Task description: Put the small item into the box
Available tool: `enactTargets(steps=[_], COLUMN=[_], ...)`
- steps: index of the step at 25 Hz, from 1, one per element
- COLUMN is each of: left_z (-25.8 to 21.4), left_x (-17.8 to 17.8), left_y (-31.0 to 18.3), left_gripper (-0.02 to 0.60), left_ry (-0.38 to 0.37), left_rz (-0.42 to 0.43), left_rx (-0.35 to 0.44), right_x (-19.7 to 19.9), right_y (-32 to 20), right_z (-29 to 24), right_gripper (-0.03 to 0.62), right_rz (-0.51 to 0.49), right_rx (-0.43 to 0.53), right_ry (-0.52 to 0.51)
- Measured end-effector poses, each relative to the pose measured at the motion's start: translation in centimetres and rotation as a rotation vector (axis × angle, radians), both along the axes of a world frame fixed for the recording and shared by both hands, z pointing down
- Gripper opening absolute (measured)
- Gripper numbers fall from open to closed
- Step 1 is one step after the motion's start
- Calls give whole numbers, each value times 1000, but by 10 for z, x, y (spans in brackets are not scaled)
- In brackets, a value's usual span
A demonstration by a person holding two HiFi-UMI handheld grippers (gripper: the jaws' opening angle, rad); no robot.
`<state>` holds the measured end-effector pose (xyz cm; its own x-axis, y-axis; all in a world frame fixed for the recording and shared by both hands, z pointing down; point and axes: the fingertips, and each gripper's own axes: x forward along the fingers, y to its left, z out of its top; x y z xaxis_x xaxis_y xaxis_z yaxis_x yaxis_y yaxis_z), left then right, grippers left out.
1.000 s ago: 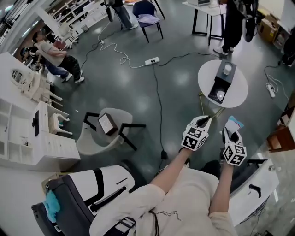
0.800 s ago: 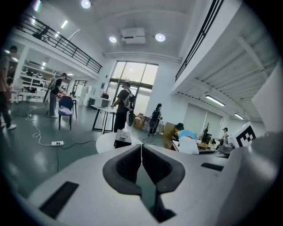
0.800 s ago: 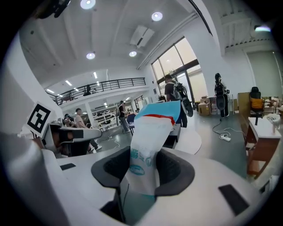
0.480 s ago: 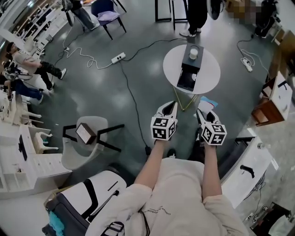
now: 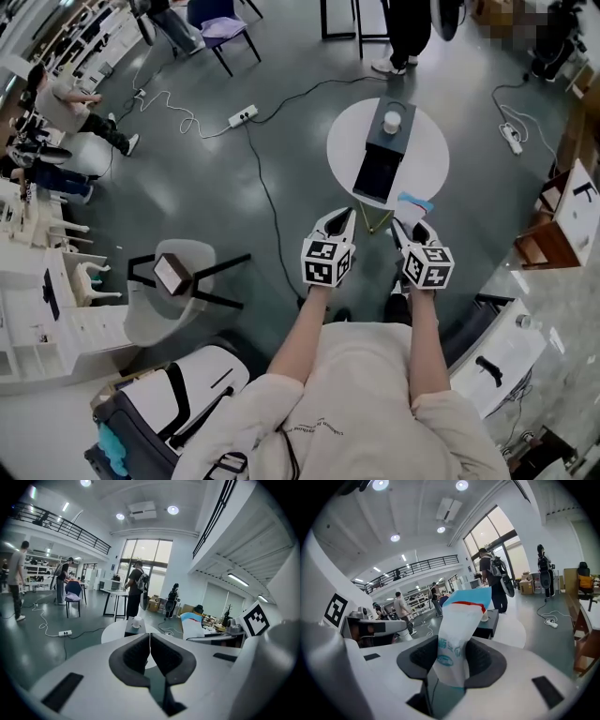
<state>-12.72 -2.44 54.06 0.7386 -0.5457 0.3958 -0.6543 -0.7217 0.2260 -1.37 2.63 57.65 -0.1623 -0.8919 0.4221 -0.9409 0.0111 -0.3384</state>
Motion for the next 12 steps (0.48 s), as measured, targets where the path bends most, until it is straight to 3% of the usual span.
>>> enactTargets(steps=[12], left_z=[15], left_x=[60], left_y=[-36], left_gripper=[21], left_ry=[-64], left_rz=[-107], left_rx=[-44], right_x=[48], right_y=[-62], right_z=[3], right_gripper=[198], right_rz=[-176], right_rx=[-17], right_ry=[-87])
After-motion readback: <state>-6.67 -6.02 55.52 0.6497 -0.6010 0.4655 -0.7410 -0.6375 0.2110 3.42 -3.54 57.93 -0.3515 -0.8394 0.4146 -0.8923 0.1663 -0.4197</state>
